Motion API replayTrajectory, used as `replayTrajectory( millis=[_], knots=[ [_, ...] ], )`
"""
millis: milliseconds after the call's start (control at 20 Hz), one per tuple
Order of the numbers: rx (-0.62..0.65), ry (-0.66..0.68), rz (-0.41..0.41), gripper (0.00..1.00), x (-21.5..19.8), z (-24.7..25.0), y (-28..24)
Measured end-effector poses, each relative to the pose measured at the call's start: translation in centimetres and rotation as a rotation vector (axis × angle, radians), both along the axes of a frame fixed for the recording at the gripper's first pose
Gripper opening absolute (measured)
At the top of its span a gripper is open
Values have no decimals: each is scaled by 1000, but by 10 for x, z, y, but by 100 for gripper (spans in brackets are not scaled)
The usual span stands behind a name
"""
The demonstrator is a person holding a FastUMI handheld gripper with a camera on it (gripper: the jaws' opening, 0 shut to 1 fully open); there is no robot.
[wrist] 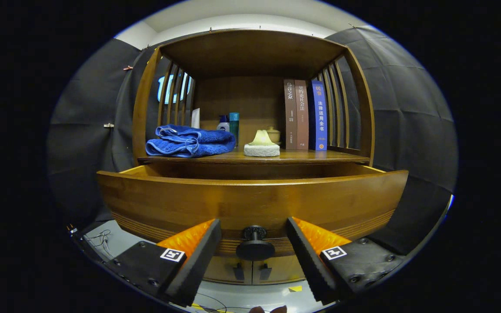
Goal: Pull open the drawer, take out the items inside it, and place them on the countertop above the cabinet.
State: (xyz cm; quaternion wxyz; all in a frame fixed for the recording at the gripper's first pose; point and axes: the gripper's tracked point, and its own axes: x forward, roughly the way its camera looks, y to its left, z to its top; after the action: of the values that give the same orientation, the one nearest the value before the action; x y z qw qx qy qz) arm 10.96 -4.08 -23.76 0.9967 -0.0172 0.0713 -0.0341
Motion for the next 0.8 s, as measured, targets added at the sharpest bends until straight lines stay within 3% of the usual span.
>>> replayTrajectory(
  millis=[800],
  knots=[
    [-26,17,-1,99,84,-4,-5]
  ],
)
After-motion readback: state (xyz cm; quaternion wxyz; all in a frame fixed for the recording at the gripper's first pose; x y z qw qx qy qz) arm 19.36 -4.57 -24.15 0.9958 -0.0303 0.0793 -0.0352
